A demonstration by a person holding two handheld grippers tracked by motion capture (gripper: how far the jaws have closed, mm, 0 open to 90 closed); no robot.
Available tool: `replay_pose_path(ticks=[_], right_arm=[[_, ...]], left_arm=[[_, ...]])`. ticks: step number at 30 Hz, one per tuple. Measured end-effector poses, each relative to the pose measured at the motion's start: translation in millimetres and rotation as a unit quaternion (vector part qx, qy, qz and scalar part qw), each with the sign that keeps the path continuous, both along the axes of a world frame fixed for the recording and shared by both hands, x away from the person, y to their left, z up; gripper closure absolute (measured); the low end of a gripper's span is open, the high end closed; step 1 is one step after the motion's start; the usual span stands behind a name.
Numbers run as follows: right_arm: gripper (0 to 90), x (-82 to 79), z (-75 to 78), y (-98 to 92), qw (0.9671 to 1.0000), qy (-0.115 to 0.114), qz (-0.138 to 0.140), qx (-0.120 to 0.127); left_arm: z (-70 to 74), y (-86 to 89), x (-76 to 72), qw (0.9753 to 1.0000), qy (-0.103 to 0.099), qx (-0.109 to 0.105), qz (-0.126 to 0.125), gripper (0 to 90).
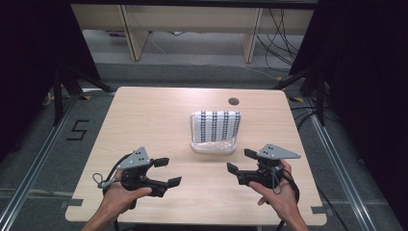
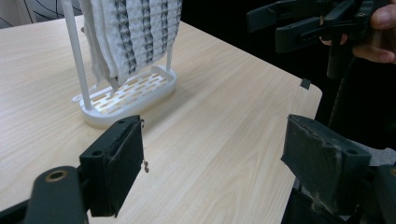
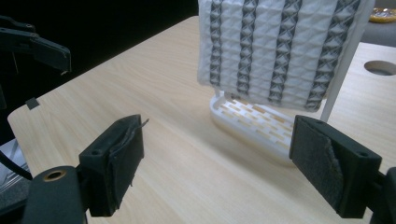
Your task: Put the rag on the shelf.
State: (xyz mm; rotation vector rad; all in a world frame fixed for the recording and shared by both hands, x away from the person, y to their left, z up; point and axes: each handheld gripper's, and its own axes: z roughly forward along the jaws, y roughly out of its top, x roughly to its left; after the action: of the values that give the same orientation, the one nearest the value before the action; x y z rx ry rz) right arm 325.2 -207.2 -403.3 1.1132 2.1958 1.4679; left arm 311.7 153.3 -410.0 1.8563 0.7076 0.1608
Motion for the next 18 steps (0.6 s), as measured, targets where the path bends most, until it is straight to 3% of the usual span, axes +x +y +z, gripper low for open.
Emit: replay_pose_path(ticks=[1,2,7,8,9,10,13,16,17,18], right_arm=[[18.8,-1.7,-1.5,0.9,1.0,0.005,0.0,0.005],[18.8,-0.8,-2.9,-1.0,0.9999,-0.01,0.006,-0.008],[18.7,-8.4,-12.1,1.8,1.0,0.005,0.003,0.005],[18.8,-7.3,-13.0,-0.3,0.9999,-0.009,0.008,-0.01],[18.8,-10.3,-14.1,1.9,0.9999,0.008,0.004,0.005],[18.8,-11.8,-14.3,1.6,0.9999,0.011,0.0,-0.003],[18.8,-12.1,-18.2,2.2,0.9999,-0.006,0.01,-0.013],[18.9,-16.0,-21.7,4.0,0.9998,0.001,0.015,-0.01],[18.8,-19.7,-21.9,4.9,0.9998,0.017,0.008,-0.008],[18.9,-18.0,-24.7,5.2,0.9998,0.003,0.018,-0.006]], left_arm=[[-2.0,0.6,-0.9,1.0,0.001,-0.003,-0.001,19.4],[-3.8,1.4,-1.7,1.0,0.002,-0.003,-0.001,19.3],[-14.6,4.2,-7.4,0.9999,0.007,0.002,-0.008,18.8],[-17.4,4.6,-8.0,0.9999,0.008,-0.002,-0.012,18.7],[-19.0,5.2,-9.1,0.9999,0.008,0.004,-0.01,18.6],[-21.9,5.6,-9.2,0.9999,0.008,0.001,-0.014,18.5],[-28.0,7.7,-11.3,0.9999,-0.001,0.015,-0.007,18.5],[-34.2,11.3,-13.9,0.9997,0.002,0.026,0.002,18.5],[-36.4,12.2,-14.0,0.9998,0.002,0.022,0.0,18.5],[-39.2,13.6,-14.9,0.9998,0.005,0.021,0.003,18.5]])
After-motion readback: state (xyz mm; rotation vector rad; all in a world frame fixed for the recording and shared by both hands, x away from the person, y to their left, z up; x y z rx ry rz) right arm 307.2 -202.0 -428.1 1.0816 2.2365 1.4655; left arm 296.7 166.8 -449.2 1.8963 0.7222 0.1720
